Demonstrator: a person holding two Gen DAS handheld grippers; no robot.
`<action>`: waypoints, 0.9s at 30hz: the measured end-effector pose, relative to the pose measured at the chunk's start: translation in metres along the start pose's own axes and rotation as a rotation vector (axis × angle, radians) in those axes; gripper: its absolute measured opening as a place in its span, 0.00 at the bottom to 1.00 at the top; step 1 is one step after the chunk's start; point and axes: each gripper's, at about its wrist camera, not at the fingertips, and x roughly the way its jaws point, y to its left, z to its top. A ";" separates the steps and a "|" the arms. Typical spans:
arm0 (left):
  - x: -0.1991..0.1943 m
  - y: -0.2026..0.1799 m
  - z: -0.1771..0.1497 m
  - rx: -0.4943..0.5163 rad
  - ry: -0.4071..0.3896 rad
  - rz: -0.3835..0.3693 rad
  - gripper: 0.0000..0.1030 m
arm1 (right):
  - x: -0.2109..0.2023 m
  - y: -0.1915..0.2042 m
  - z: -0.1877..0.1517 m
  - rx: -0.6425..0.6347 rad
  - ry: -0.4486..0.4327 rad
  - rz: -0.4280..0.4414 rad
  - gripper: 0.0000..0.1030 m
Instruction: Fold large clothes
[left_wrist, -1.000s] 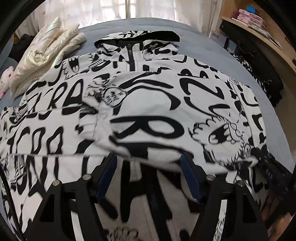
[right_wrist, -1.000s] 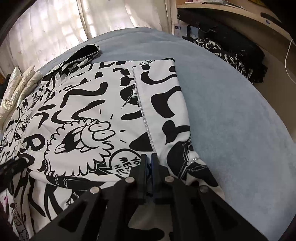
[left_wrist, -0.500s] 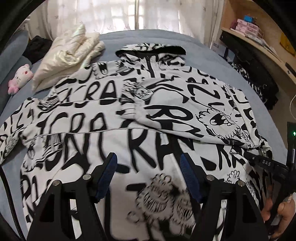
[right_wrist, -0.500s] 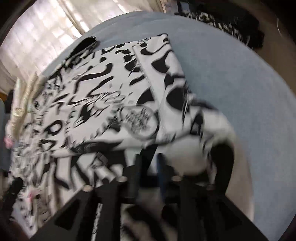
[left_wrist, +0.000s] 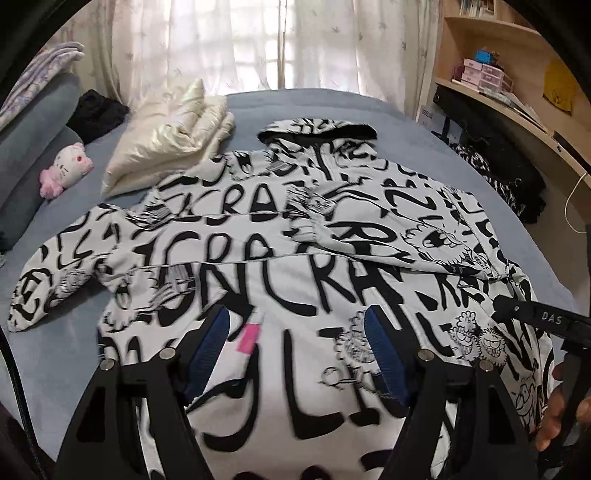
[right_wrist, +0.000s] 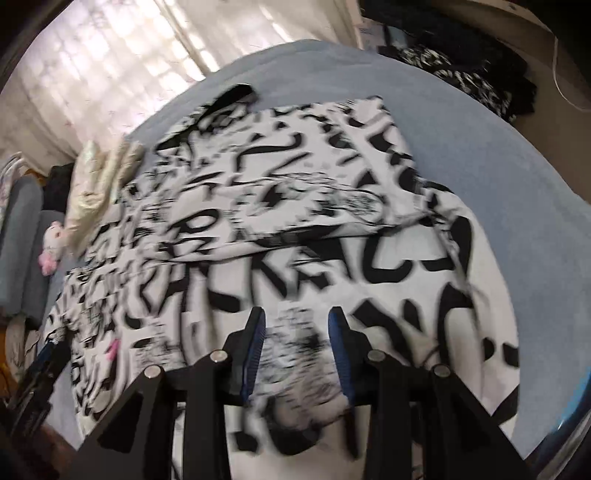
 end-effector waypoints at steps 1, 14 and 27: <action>-0.005 0.007 -0.001 -0.006 -0.009 0.005 0.72 | -0.005 0.009 -0.001 -0.017 -0.012 0.003 0.34; -0.032 0.105 -0.011 -0.154 -0.050 0.027 0.73 | -0.031 0.154 -0.024 -0.338 -0.126 0.037 0.34; -0.027 0.230 -0.012 -0.349 -0.070 0.071 0.73 | 0.001 0.280 -0.033 -0.580 -0.150 0.080 0.34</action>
